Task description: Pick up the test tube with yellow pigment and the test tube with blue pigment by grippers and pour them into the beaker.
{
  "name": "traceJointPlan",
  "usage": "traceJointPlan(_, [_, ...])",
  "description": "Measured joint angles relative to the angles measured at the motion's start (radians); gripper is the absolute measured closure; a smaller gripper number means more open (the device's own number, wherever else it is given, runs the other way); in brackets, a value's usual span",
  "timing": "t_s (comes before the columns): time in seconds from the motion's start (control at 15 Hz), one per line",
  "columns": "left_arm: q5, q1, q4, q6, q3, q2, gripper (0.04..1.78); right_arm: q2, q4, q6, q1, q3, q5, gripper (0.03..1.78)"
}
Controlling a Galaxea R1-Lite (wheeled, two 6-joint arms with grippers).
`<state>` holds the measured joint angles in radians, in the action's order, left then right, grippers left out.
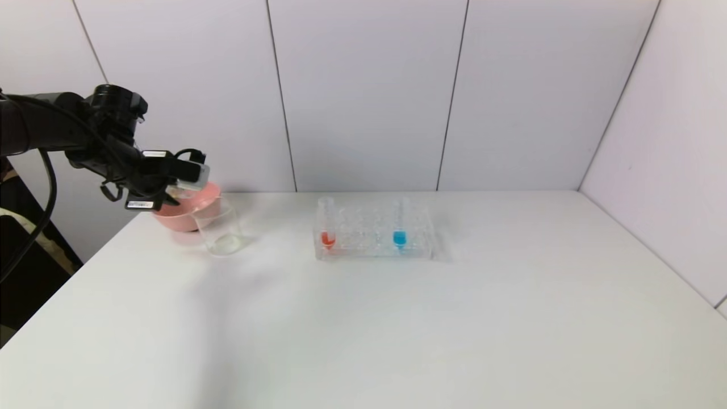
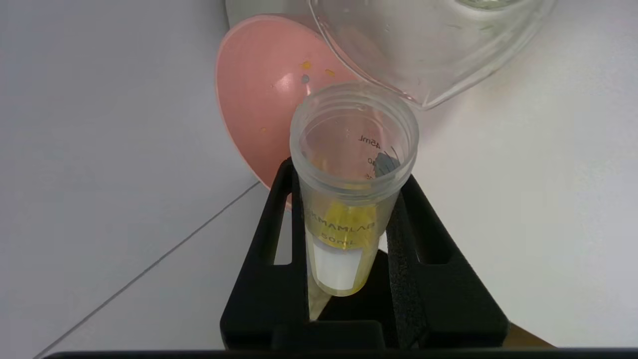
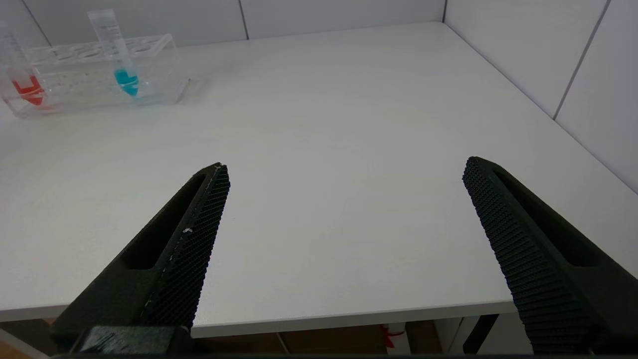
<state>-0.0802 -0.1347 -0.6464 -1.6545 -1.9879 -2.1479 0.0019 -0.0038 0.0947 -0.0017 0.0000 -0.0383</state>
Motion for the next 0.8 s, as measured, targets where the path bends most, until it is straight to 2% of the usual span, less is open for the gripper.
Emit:
traceJointPlan(0.13, [0.033, 0.011, 0.031, -0.038, 0.0, 0.0, 1.35, 0.0, 0.001, 0.0, 0.0, 0.0, 0.0, 0.1])
traceJointPlan(0.8, [0.04, 0.019, 0.036, -0.046, 0.0, 0.0, 1.35, 0.0, 0.001, 0.0, 0.0, 0.0, 0.0, 0.1])
